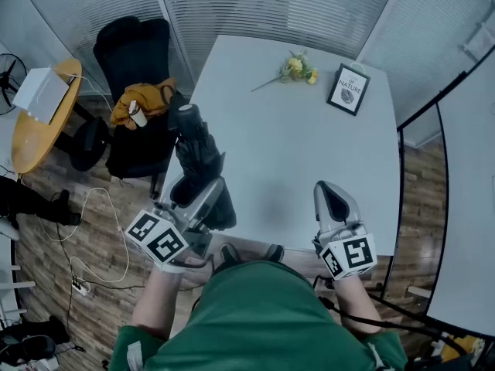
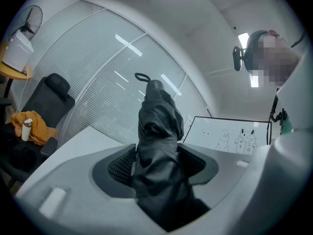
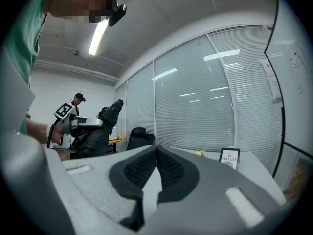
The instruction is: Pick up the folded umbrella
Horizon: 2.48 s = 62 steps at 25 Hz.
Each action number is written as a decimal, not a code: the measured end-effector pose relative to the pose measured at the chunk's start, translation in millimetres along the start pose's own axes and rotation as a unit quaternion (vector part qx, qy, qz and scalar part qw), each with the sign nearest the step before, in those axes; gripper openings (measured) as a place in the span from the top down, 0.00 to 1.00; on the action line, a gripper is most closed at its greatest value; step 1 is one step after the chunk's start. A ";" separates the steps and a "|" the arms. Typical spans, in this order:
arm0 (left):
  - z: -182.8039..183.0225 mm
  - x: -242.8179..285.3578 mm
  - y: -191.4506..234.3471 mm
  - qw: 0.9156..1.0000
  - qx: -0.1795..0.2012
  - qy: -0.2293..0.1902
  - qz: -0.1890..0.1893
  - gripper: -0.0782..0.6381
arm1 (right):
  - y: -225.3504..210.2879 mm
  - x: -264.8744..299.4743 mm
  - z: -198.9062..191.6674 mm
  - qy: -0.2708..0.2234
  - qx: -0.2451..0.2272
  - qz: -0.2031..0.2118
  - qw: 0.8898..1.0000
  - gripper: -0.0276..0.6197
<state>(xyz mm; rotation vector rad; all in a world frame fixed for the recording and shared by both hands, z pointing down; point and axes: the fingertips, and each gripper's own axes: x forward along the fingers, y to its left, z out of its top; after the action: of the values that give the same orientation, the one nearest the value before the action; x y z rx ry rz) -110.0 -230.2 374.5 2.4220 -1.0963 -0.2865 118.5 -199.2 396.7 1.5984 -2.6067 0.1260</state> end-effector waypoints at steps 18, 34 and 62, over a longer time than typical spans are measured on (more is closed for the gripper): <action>0.0 0.6 -2.7 1.000 -0.001 0.006 -0.004 0.51 | 2.9 -1.1 1.9 0.002 0.000 0.004 1.000 0.95; -1.8 4.0 -12.9 1.000 0.001 0.006 -0.008 0.51 | -3.7 -6.2 3.5 -0.002 -0.001 0.010 1.000 0.95; -19.7 29.7 -30.3 1.000 0.026 0.013 0.010 0.51 | -35.0 -11.9 -4.4 -0.008 -0.006 0.033 0.999 0.95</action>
<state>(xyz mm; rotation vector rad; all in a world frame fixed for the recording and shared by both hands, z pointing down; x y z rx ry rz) -63.4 -228.7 376.9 2.4520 -1.1299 -0.2224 155.3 -204.0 400.7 1.5164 -2.6674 0.1022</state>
